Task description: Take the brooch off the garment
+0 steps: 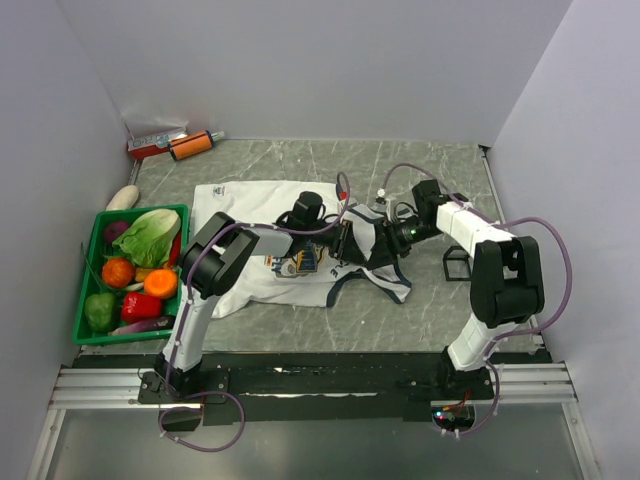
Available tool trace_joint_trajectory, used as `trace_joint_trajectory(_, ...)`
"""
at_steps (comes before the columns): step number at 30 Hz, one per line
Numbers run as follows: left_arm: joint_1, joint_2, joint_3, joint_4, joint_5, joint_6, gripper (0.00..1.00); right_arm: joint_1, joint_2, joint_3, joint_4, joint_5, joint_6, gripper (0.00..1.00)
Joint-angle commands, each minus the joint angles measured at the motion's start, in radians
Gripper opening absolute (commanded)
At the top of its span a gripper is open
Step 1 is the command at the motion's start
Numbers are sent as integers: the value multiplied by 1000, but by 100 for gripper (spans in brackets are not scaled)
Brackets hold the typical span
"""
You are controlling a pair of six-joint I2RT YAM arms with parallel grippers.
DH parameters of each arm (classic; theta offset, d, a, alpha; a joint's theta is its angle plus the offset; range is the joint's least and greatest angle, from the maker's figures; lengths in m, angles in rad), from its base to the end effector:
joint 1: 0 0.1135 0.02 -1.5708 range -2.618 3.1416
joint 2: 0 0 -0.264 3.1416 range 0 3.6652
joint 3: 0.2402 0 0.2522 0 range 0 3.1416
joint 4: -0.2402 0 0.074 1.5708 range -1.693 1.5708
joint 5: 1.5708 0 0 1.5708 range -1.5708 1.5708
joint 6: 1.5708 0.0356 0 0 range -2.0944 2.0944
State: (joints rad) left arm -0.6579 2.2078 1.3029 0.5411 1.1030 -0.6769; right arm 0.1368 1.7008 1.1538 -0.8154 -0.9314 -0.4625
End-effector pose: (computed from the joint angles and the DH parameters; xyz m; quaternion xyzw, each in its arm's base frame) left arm 0.3443 -0.3062 0.1381 0.2907 0.7041 -0.6380 0.1126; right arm 0.3075 0.0712 0.2059 -0.3069 0.8353 0.4256 0.1641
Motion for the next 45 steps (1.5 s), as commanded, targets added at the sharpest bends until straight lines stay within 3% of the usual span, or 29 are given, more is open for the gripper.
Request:
trace_joint_trajectory(1, 3, -17, -2, 85, 55, 2, 1, -40, -58, 27, -63, -69, -37, 68)
trace_joint_trajectory(9, 4, -3, -10, 174, 84, -52, 1, -48, -27, 18, -45, -83, -41, 46)
trace_joint_trajectory(14, 4, 1, -8, 180, 89, -59, 1, -46, -15, 15, -39, -76, -42, 43)
trace_joint_trajectory(16, 6, 1, -4, 178, 90, -59, 4, -48, -13, 15, -38, -78, -41, 42)
trace_joint_trajectory(23, 6, 6, -1, 197, 107, -67, 16, -49, 6, 29, -30, -92, -31, 24)
trace_joint_trajectory(35, 4, 16, 10, 195, 115, -69, 25, -49, 34, 44, 10, -110, -1, 4)
trace_joint_trajectory(45, 4, 26, 27, 158, 98, -55, 18, -48, 31, 32, 9, -119, -5, 1)
